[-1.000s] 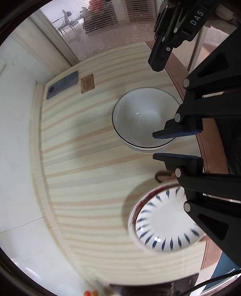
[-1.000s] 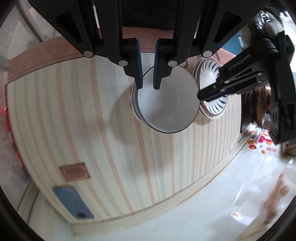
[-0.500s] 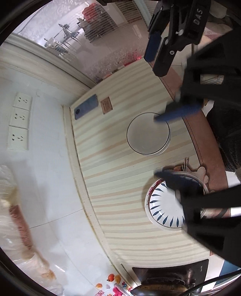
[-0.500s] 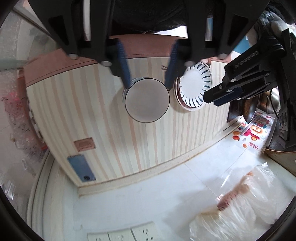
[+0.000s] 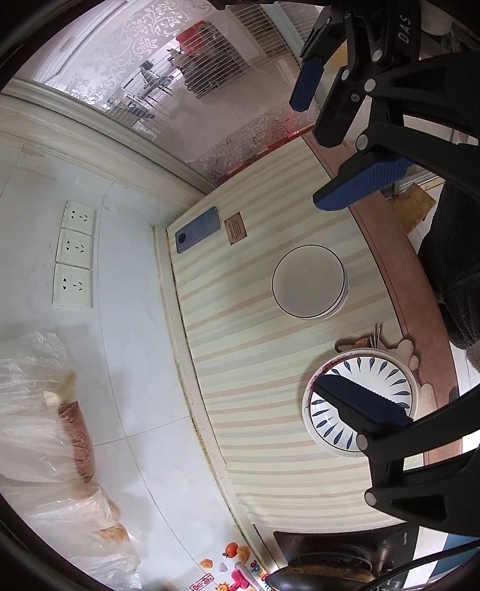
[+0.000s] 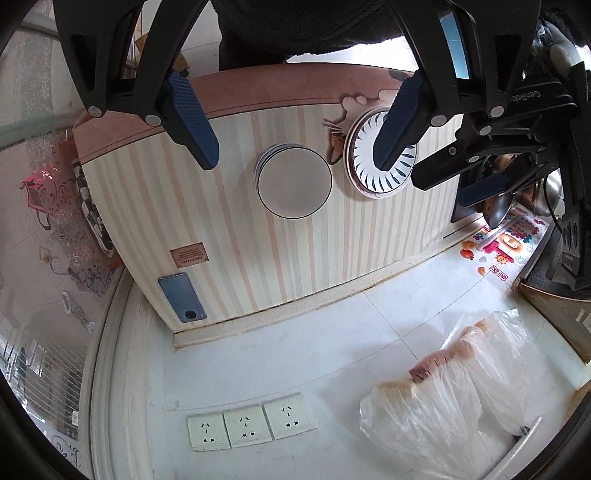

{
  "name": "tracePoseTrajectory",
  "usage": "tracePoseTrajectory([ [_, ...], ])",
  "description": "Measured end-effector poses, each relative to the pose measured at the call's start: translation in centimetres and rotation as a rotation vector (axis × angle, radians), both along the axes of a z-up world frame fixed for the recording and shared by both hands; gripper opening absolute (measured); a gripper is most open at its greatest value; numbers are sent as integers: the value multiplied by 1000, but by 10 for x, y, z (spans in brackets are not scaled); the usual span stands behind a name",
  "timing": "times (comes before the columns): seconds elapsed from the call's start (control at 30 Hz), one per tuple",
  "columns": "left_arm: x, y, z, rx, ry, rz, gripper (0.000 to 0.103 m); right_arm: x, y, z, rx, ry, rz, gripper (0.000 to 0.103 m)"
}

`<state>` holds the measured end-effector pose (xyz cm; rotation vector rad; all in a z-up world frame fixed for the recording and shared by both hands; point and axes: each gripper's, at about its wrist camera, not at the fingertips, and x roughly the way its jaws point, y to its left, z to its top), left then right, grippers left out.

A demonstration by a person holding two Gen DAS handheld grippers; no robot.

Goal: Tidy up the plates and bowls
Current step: 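Grasp the bowl stack rim with the left tool while the right tool grasps it too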

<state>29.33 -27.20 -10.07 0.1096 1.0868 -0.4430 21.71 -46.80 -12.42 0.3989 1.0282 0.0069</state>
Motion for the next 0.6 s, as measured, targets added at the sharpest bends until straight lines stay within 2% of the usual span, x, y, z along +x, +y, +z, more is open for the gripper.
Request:
tracePoseTrajectory([
  [0.17,7,-2,-12,2,30,-6,91,-2,-5,0,13,-32,-6,93],
  [0.3,21,-7,-40,24,88,-4,91,7,-14,-17,33,-47,-18,94],
  [0.4,35,-10,-64,32,143,0,91,20,-23,-46,84,4,-18,94],
  [0.6,71,-17,-119,7,278,4,91,48,-38,-126,243,114,-21,94],
])
